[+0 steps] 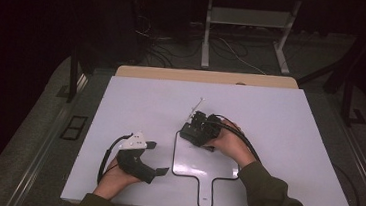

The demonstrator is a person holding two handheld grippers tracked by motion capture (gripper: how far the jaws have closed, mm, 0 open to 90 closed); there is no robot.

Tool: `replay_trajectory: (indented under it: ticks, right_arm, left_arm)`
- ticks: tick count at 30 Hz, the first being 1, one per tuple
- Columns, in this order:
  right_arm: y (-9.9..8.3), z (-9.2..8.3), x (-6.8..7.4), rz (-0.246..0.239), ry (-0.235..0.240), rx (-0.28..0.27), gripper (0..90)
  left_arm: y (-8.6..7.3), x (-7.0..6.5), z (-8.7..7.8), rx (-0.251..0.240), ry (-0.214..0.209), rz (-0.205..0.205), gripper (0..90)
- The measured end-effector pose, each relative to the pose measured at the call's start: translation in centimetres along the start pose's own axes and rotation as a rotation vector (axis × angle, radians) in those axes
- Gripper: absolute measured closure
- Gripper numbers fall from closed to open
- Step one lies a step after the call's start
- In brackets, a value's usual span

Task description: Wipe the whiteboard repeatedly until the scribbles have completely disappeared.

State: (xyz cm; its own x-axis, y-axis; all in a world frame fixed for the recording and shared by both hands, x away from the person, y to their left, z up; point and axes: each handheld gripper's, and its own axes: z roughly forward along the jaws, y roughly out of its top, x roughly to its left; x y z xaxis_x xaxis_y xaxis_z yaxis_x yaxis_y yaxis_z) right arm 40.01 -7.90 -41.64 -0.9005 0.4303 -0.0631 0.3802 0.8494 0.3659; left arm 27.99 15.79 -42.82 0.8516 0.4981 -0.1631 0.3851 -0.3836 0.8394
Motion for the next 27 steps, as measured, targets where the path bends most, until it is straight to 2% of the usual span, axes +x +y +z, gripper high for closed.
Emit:
replay_trajectory:
  ticks: [6,8,10,12,21,27]
  right_arm:
    - [0.4,0.0,1.8,-0.043,0.023,-0.003,38.8]
    - [0.5,0.1,1.9,-0.042,0.028,-0.003,38.8]
    - [0.5,0.1,1.6,-0.034,0.034,-0.008,38.8]
    - [0.6,0.2,1.1,-0.023,0.014,-0.006,38.7]
    - [0.9,0.5,-1.6,0.033,-0.027,0.007,38.8]
    - [0.8,0.5,-2.1,0.044,-0.041,-0.001,38.8]
  left_arm:
    - [0.0,-0.1,0.0,0.006,-0.001,0.007,0.0]
    - [0.0,-0.1,0.0,0.006,-0.001,0.007,0.0]
    - [0.0,-0.1,0.0,0.006,-0.001,0.007,0.0]
    - [0.1,-0.1,0.0,0.006,-0.002,0.012,0.0]
    - [0.0,-0.1,-0.1,0.005,-0.001,0.011,0.0]
    - [0.0,-0.1,-0.1,0.003,-0.002,0.012,0.0]
